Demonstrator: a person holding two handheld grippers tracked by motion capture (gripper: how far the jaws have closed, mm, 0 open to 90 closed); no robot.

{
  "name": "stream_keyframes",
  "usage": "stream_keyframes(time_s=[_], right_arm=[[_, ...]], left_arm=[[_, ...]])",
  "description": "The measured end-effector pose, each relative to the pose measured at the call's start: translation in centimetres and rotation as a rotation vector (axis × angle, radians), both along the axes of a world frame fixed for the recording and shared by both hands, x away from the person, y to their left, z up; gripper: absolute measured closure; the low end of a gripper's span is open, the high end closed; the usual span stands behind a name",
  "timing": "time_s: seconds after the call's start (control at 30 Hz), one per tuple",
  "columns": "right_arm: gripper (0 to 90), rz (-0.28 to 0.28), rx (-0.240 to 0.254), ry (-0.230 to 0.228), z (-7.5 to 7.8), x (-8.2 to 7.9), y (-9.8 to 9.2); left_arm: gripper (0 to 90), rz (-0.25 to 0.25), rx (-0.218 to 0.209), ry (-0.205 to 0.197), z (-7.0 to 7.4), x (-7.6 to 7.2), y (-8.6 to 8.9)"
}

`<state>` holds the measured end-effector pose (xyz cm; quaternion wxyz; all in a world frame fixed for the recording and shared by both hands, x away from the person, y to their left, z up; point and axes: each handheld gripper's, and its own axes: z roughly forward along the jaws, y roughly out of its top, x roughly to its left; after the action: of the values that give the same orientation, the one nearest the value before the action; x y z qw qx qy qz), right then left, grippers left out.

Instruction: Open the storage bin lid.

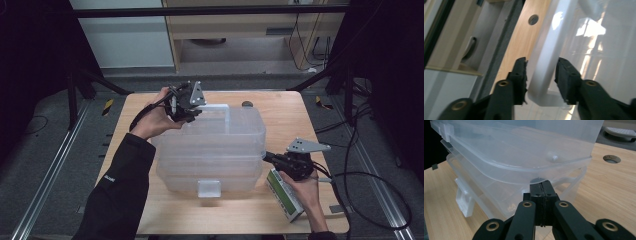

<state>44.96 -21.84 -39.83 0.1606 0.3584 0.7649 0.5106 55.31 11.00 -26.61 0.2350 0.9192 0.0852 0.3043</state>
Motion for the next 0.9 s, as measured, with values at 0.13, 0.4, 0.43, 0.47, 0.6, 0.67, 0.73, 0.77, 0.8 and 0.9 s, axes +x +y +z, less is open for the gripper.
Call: stream_keyframes(time_s=[0.13,0.4,0.43,0.47,0.6,0.67,0.73,0.77,0.8,0.9], right_arm=[[90.0,-0.001,0.000,0.001,0.0,0.0,0.0],[90.0,-0.005,-0.002,0.006,-0.1,-0.1,0.1],[90.0,-0.006,-0.002,0.007,-0.1,-0.1,0.1],[90.0,-0.006,-0.002,0.007,-0.1,-0.1,0.1],[90.0,-0.005,-0.001,0.009,-0.1,0.0,0.1],[90.0,-0.006,0.000,0.009,-0.1,0.0,0.1],[90.0,-0.007,0.000,0.011,-0.1,-0.1,0.1],[90.0,-0.007,-0.001,0.011,-0.1,-0.1,0.1],[90.0,-0.008,-0.001,0.011,-0.1,-0.1,0.1],[90.0,-0.008,-0.001,0.010,-0.1,-0.1,0.1]], left_arm=[[56.5,-0.003,-0.031,0.007,0.2,-0.7,0.7],[54.8,0.077,-0.147,-0.011,1.8,-2.8,4.4],[55.4,0.077,-0.147,-0.011,1.8,-2.8,4.4],[55.4,0.095,-0.164,-0.007,1.9,-2.9,5.0],[58.9,0.185,-0.249,-0.012,1.9,-3.6,7.7],[59.8,0.223,-0.308,-0.002,1.6,-3.8,9.0],[61.4,0.292,-0.386,-0.008,1.1,-4.4,10.8],[62.6,0.315,-0.421,-0.010,0.9,-4.5,11.4],[63.6,0.340,-0.444,-0.014,0.7,-4.7,12.0],[64.7,0.371,-0.490,-0.023,0.3,-5.1,13.3]])
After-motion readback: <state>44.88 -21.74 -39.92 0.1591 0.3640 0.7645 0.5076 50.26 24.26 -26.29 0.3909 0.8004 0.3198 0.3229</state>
